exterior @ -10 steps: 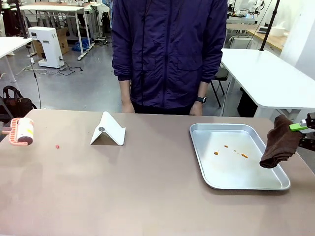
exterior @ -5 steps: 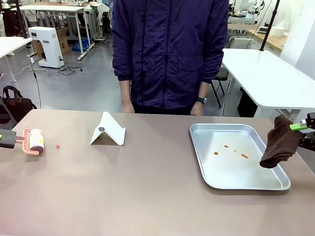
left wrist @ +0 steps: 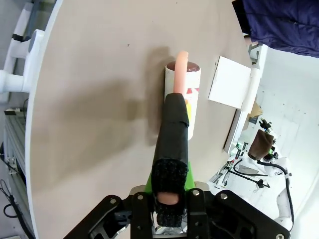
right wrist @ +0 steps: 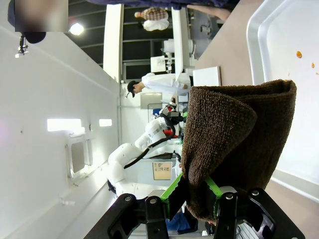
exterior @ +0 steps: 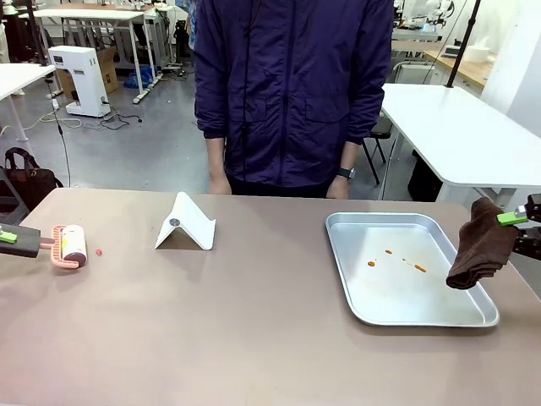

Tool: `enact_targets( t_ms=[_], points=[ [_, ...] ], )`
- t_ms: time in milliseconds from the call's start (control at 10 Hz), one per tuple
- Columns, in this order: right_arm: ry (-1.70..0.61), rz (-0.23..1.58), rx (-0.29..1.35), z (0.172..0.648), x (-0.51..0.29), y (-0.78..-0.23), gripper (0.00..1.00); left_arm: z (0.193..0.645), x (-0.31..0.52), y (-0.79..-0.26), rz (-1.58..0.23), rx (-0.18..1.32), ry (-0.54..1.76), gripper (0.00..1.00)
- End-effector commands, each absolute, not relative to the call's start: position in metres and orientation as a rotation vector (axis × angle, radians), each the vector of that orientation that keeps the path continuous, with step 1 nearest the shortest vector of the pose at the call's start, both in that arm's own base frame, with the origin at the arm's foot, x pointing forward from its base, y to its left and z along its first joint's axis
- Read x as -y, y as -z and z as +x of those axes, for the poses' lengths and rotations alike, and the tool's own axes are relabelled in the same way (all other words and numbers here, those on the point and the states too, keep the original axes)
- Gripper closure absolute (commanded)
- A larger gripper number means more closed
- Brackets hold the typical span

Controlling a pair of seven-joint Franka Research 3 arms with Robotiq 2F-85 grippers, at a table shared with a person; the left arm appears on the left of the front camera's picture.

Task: Clean the surface of the table.
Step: If a person points to the right, clean the right side of the table with your right hand, and if they point to the left, clean the left side with your left hand.

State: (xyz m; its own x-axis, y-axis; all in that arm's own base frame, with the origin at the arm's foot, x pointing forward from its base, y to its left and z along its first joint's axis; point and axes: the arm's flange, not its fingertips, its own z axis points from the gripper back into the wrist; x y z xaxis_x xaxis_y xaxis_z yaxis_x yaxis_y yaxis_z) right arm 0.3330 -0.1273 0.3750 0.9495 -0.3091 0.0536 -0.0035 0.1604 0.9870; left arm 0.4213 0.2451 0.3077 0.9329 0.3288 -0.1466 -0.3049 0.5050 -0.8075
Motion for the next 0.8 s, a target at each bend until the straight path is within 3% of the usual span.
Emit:
enact_targets(
  t_ms=[0,400,700],
  points=[
    [0.243,1.391,0.260,0.333,0.127,-0.382,0.97,0.427,-0.231,-0.296,-0.896,-0.023,-0.379,0.78],
    [0.243,1.391,0.260,0.333,0.127,-0.382,0.97,0.446,-0.186,-0.296,-0.870,-0.047,-0.374,0.78],
    [0.243,1.391,0.260,0.333,0.127,-0.382,0.97,0.457,-0.172,-0.309,-0.950,-0.051,-0.364,0.78]
  ],
)
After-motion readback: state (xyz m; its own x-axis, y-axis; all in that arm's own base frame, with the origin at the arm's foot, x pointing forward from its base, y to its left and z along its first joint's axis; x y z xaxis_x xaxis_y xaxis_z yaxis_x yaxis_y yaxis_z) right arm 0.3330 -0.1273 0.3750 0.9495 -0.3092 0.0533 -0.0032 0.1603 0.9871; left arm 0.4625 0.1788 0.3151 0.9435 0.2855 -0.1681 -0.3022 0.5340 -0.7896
